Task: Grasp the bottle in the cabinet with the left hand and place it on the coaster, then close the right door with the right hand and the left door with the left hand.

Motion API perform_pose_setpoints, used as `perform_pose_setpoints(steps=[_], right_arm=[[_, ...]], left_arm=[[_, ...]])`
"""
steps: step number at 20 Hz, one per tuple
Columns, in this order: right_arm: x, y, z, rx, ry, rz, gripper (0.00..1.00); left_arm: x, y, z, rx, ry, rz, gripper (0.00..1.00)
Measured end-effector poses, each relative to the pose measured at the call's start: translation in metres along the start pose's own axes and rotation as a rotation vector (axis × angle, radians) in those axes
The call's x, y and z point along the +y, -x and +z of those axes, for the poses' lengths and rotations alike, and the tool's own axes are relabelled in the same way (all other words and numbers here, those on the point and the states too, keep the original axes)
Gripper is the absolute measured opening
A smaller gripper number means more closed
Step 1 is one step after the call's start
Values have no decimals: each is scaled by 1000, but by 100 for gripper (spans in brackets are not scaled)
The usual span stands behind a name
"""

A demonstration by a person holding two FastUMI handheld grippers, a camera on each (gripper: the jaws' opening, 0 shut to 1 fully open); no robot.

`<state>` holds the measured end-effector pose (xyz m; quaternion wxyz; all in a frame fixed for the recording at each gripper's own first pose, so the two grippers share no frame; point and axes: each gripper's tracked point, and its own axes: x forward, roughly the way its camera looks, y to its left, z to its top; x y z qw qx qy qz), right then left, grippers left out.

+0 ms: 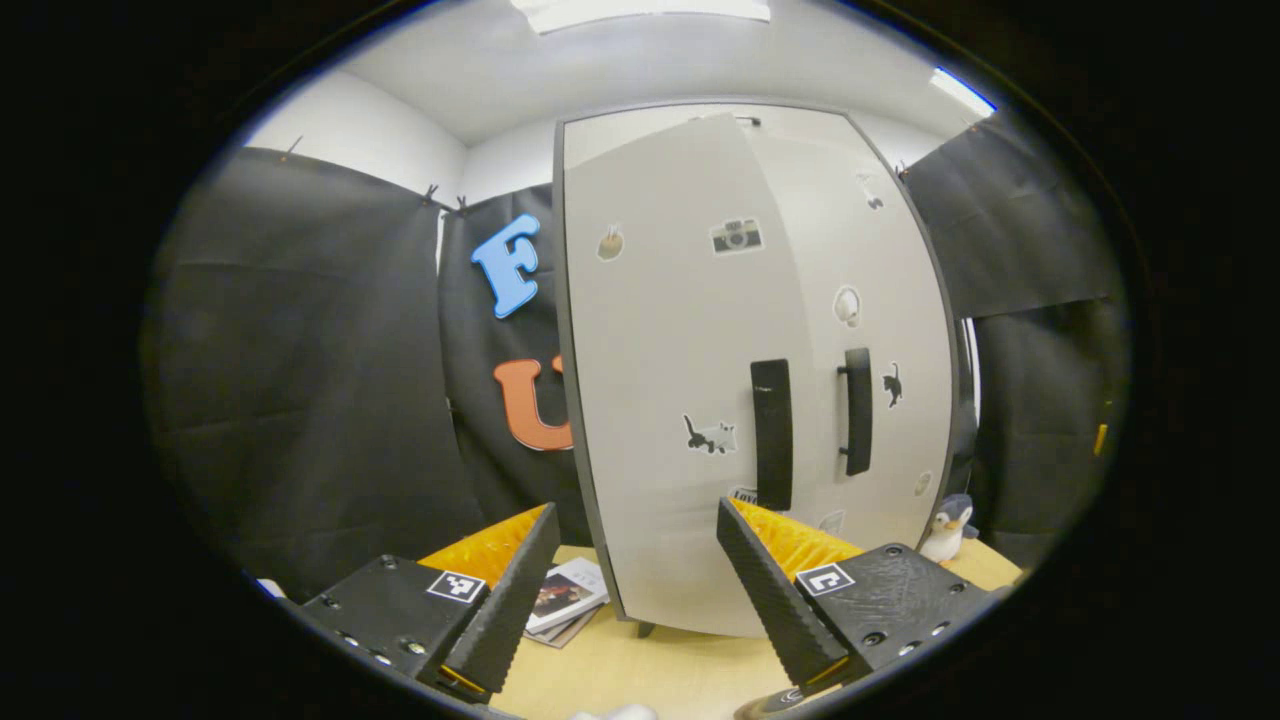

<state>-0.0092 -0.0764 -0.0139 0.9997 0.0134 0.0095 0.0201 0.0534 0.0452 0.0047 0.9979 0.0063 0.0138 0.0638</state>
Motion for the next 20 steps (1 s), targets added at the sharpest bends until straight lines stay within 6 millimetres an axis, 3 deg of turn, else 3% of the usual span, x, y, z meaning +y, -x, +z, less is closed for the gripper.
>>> perform_pose_setpoints(steps=[5,8,13,20], right_arm=[[20,-6,10,-26,-18,2,100],[29,-6,16,-46,-35,-20,99],[48,-4,24,-64,-28,-18,99],[72,-2,16,-62,13,-14,99]], left_arm=[[7,35,25,-37,-3,-23,97],[12,57,26,-47,-9,-20,97],[17,85,0,-11,-9,-7,97],[12,101,-30,27,19,-32,97]])
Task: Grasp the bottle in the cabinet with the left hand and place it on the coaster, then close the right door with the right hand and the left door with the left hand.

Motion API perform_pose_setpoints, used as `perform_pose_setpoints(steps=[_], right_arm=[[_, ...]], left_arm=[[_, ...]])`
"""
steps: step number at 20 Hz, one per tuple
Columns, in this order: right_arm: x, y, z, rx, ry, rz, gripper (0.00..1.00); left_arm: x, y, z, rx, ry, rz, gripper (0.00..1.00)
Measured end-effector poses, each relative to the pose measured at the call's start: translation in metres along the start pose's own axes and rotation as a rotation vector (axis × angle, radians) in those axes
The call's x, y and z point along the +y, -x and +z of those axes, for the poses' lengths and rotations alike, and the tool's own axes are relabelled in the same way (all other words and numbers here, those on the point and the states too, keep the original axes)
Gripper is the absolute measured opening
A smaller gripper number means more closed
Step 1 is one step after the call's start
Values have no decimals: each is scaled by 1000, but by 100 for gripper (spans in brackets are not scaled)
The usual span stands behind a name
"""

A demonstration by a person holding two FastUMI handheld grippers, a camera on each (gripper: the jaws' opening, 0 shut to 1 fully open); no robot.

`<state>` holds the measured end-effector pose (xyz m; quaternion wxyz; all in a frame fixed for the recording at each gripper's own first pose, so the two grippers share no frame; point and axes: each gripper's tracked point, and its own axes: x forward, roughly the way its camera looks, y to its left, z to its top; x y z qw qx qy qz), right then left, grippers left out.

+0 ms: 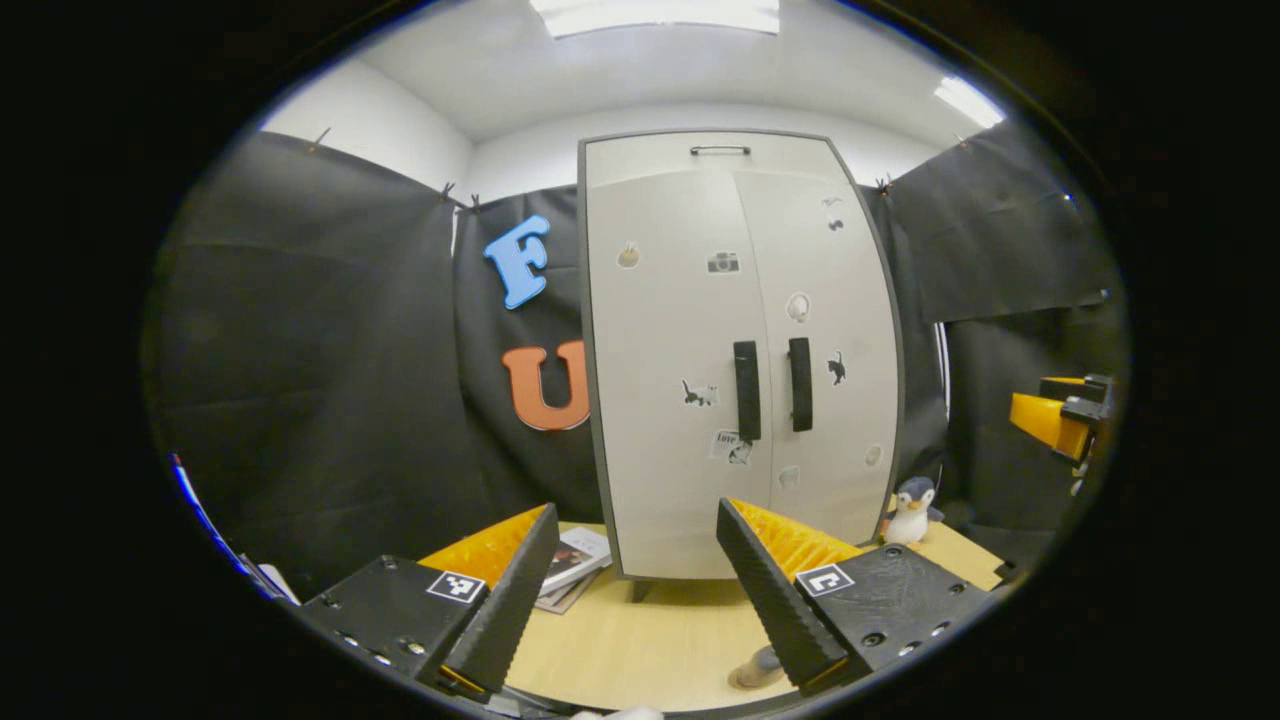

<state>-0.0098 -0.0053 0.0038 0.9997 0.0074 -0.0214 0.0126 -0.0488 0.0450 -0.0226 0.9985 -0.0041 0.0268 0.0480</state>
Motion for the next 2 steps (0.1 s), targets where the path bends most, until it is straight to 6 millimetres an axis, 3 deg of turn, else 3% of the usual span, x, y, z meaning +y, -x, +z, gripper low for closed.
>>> perform_pose_setpoints(steps=[2], right_arm=[[8,1,-1,5,1,5,99]], left_arm=[[6,0,1,-7,-3,1,97]])
